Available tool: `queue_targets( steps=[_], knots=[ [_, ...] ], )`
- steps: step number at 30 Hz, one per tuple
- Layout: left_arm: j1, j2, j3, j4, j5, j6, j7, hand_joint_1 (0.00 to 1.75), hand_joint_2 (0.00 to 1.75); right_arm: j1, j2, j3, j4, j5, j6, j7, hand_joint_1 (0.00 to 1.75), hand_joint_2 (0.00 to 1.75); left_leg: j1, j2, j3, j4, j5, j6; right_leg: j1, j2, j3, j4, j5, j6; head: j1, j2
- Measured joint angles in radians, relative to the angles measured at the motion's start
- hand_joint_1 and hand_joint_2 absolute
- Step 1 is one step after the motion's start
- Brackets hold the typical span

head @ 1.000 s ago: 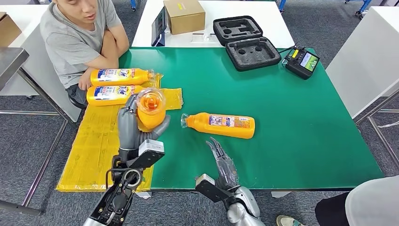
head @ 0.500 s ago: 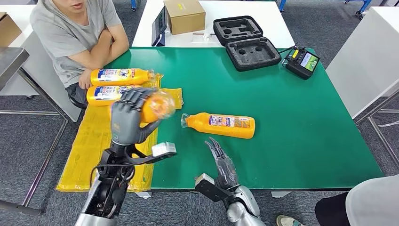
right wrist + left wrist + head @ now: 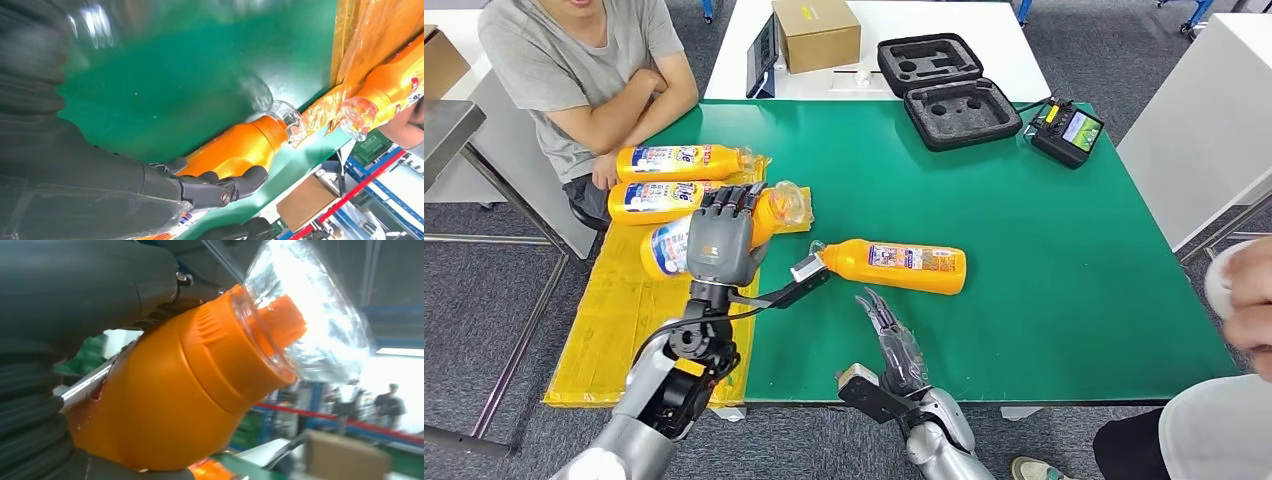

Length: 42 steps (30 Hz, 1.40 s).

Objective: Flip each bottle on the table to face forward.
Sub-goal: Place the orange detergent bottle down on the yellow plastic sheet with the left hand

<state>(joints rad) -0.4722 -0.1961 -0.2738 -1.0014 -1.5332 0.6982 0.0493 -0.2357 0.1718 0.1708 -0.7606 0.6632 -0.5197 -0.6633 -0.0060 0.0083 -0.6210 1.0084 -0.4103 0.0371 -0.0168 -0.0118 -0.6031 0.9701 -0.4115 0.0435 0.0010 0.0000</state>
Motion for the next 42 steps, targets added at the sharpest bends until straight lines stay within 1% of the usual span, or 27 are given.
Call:
queue_targets(
  steps=[2, 4, 6, 13, 16, 19, 21, 25, 32, 36, 42],
  knots=[
    [-0.036, 0.026, -0.108, 0.083, 0.0, 0.0, 0.078, 1.75, 1.75, 0.0, 0.0, 0.002, 0.001, -0.001, 0.004, 0.001, 0.0, 1.75, 0.0, 0.0, 0.0, 0.0, 0.0, 0.0, 0.0, 0.0, 0.0, 0.0, 0.0, 0.0, 0.0, 0.0],
    [-0.063, 0.037, -0.175, 0.158, -0.001, 0.0, 0.1, 1.75, 1.75, -0.001, 0.0, 0.005, 0.001, -0.001, 0.009, 0.002, 0.0, 1.75, 0.0, 0.0, 0.0, 0.0, 0.0, 0.0, 0.0, 0.0, 0.0, 0.0, 0.0, 0.0, 0.0, 0.0],
    [-0.087, 0.044, -0.223, 0.231, -0.001, 0.0, 0.113, 1.75, 1.75, -0.001, 0.0, 0.007, 0.001, 0.0, 0.014, 0.004, 0.0, 1.75, 0.0, 0.0, 0.0, 0.0, 0.0, 0.0, 0.0, 0.0, 0.0, 0.0, 0.0, 0.0, 0.0, 0.0],
    [-0.17, 0.055, -0.346, 0.465, -0.001, -0.02, 0.183, 1.75, 1.75, -0.017, 0.0, 0.016, 0.005, 0.009, 0.032, 0.001, 0.0, 1.75, 0.0, 0.0, 0.0, 0.0, 0.0, 0.0, 0.0, 0.0, 0.0, 0.0, 0.0, 0.0, 0.0, 0.0],
    [-0.194, 0.061, -0.379, 0.531, -0.001, -0.034, 0.199, 1.75, 1.75, -0.026, 0.0, 0.017, 0.01, 0.013, 0.037, 0.0, 0.0, 1.75, 0.0, 0.0, 0.0, 0.0, 0.0, 0.0, 0.0, 0.0, 0.0, 0.0, 0.0, 0.0, 0.0, 0.0],
    [-0.213, 0.07, -0.41, 0.577, -0.001, -0.068, 0.232, 1.75, 1.75, -0.034, 0.001, 0.02, 0.015, 0.017, 0.041, -0.002, 0.0, 1.75, 0.0, 0.0, -0.001, 0.0, 0.0, 0.0, 0.0, 0.0, 0.0, 0.001, 0.0, 0.0, 0.0, 0.0],
    [-0.223, 0.08, -0.422, 0.6, -0.001, -0.076, 0.248, 1.75, 1.75, -0.037, 0.001, 0.022, 0.02, 0.016, 0.042, -0.005, 0.0, 1.75, 0.0, 0.0, -0.001, 0.0, 0.0, 0.0, 0.0, 0.0, 0.0, 0.001, 0.0, 0.0, 0.0, 0.0],
    [-0.24, 0.098, -0.423, 0.621, -0.001, -0.063, 0.264, 1.75, 1.75, -0.039, 0.001, 0.023, 0.029, 0.005, 0.041, -0.013, 0.0, 1.75, 0.0, 0.0, -0.001, 0.0, 0.0, 0.0, 0.0, 0.0, 0.0, 0.001, 0.0, 0.0, 0.0, 0.0],
    [-0.264, 0.115, -0.423, 0.636, -0.001, -0.062, 0.268, 1.75, 1.75, -0.039, 0.006, 0.024, 0.041, 0.001, 0.041, -0.018, 0.0, 1.75, 0.0, 0.0, -0.001, 0.0, 0.0, 0.0, 0.0, 0.0, 0.0, 0.001, 0.0, 0.0, 0.0, 0.0],
    [-0.265, 0.117, -0.422, 0.639, -0.001, -0.063, 0.262, 1.75, 1.75, -0.04, 0.008, 0.025, 0.045, 0.001, 0.041, -0.019, 0.0, 1.75, 0.0, 0.0, -0.001, 0.0, 0.0, 0.0, 0.0, 0.0, 0.0, 0.001, 0.0, 0.0, 0.0, 0.0],
    [-0.264, 0.118, -0.419, 0.641, 0.0, -0.06, 0.231, 1.75, 1.75, -0.043, 0.011, 0.03, 0.05, 0.001, 0.042, -0.021, 0.0, 1.75, 0.0, 0.0, -0.001, 0.0, 0.0, 0.0, 0.0, 0.0, 0.0, 0.001, 0.0, 0.0, 0.0, 0.0]
  ],
)
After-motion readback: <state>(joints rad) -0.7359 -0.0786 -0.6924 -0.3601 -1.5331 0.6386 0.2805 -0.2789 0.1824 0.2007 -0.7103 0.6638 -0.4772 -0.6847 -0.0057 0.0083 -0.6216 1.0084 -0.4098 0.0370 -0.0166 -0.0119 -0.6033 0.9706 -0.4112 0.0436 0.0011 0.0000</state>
